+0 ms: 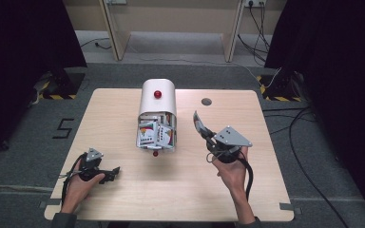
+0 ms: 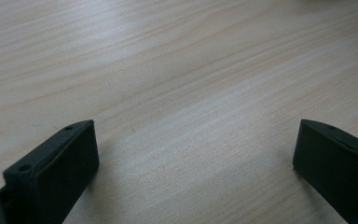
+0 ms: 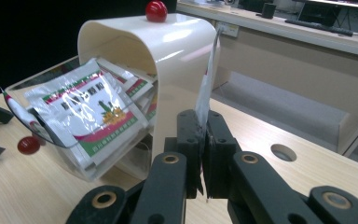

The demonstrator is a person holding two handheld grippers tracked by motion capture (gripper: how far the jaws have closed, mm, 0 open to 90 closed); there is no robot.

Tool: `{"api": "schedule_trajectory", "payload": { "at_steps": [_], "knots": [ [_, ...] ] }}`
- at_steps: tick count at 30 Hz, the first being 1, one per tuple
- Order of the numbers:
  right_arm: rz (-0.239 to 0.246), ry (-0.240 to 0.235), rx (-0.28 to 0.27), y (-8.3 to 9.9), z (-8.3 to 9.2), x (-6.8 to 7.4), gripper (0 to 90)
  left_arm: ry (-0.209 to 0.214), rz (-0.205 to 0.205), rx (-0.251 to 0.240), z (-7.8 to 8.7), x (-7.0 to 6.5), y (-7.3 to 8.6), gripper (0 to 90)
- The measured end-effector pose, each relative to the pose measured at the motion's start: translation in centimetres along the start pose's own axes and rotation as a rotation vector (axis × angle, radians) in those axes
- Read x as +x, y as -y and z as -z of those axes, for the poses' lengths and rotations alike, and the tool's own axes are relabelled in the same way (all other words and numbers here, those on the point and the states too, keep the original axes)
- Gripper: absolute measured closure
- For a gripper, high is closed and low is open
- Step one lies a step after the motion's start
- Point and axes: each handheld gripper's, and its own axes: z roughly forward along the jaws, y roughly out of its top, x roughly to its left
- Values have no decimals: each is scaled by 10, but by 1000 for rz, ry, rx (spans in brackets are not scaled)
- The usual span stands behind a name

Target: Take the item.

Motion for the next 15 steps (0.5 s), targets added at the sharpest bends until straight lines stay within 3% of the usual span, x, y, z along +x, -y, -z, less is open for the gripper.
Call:
{"api": "schedule_trajectory", "payload": {
  "at_steps": [15],
  "knots": [
    [-30,48,37,24,0,-16,871,0,-1,0,0,0,0,0]
  ]
}}
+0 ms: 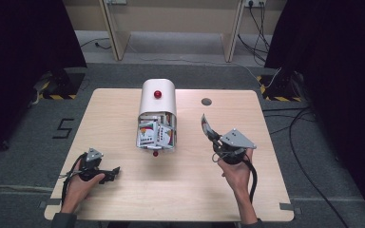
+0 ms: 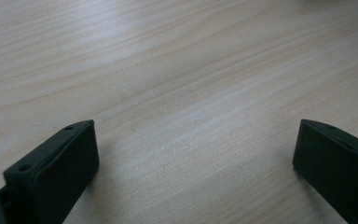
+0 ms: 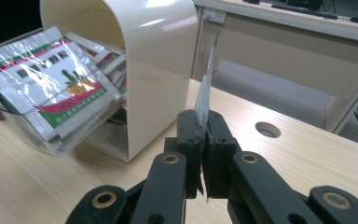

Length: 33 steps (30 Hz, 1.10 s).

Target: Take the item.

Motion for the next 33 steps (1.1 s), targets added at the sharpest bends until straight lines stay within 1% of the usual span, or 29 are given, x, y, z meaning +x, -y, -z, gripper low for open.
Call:
{"api": "schedule_trajectory", "payload": {
  "at_steps": [3,8,12,13,14,19,20,24,33],
  "knots": [
    [-1,8,7,2,1,-3,871,0,0,0,0,0,0,0],
    [-20,25,29,11,-2,-9,872,0,0,0,0,0,0,0],
    [-20,33,48,17,-3,-13,871,0,0,0,0,0,0,0],
    [-20,33,48,17,-3,-13,871,0,0,0,0,0,0,0],
    [-31,38,51,20,-4,-15,871,0,0,0,0,0,0,0],
    [-34,50,60,23,-3,-20,871,0,0,0,0,0,0,0],
    [-41,53,61,25,-3,-22,871,0,0,0,0,0,0,0],
    [-50,63,78,30,-3,-27,871,0,0,0,0,0,0,0],
    [-59,71,102,38,-5,-32,871,0,0,0,0,0,0,0]
  ]
}}
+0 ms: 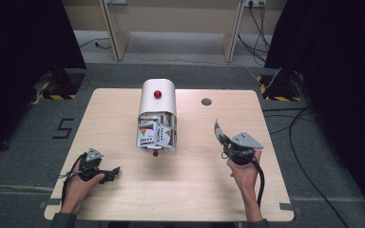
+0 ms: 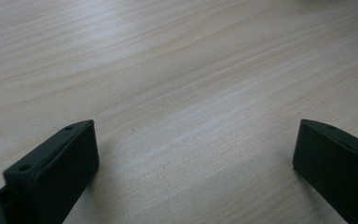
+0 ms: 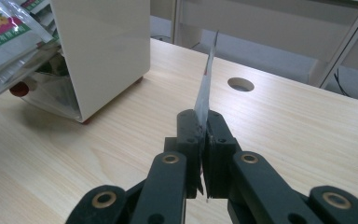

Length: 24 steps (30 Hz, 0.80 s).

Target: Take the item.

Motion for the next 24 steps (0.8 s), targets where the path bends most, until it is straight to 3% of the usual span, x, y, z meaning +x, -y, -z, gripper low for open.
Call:
{"api": "schedule_trajectory", "payload": {
  "at_steps": [24],
  "knots": [
    [-26,56,44,16,-3,-19,871,0,0,0,0,0,0,0]
  ]
}}
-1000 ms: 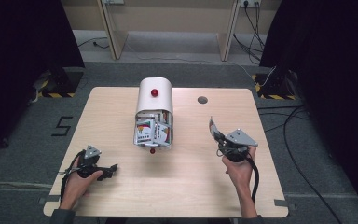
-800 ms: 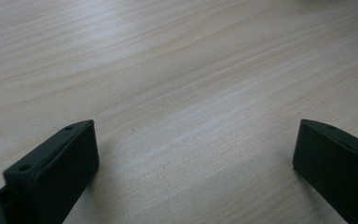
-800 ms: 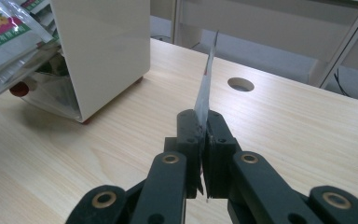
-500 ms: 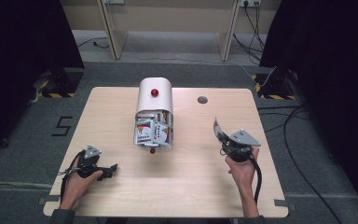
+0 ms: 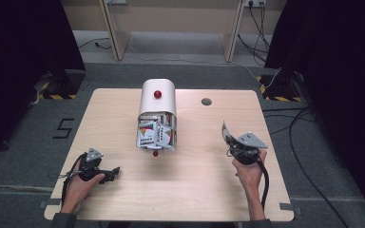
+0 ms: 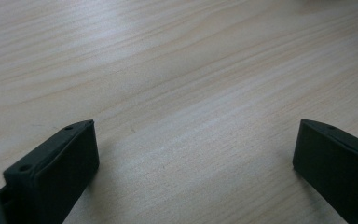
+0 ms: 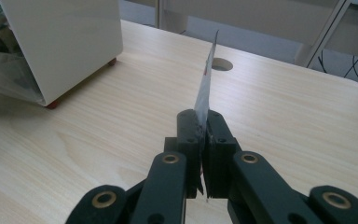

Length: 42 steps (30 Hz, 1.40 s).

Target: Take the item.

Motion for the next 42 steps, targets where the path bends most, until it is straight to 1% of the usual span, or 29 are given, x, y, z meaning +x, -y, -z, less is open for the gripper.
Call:
{"api": "schedule_trajectory", "payload": {
  "at_steps": [6,13,14,15,18,19,22,23,24,26,27,28,29,36,39,42],
  "knots": [
    [0,1,16,3,-3,-2,871,0,0,0,0,0,0,0],
    [1,-3,63,14,-13,-3,871,0,0,0,0,0,0,0],
    [1,-3,63,14,-13,-3,871,0,0,0,0,0,0,0],
    [-2,1,75,17,-17,-3,871,0,-1,1,0,0,0,0],
    [-1,2,88,20,-18,-4,871,1,0,1,0,0,0,0],
    [13,16,98,21,-19,-5,871,1,-1,1,0,0,0,0],
    [19,21,107,22,-20,-5,871,1,0,1,0,0,0,0],
    [30,21,119,24,-22,-4,871,1,-1,1,0,0,0,0],
    [30,21,119,24,-22,-4,871,1,-1,1,0,0,0,0],
    [39,12,139,26,-26,-2,870,1,-1,1,0,0,0,0],
    [50,-4,154,30,-30,3,866,1,0,1,0,0,0,0],
    [58,-4,162,30,-31,6,865,1,0,1,0,0,0,0],
    [77,-1,167,29,-32,7,867,1,0,1,0,0,0,0],
    [79,-11,170,29,-33,10,858,1,0,1,0,0,0,0],
    [83,-19,185,31,-35,12,840,1,0,1,0,0,0,0],
    [83,-19,187,32,-36,12,831,0,0,1,0,0,0,0]
  ]
}}
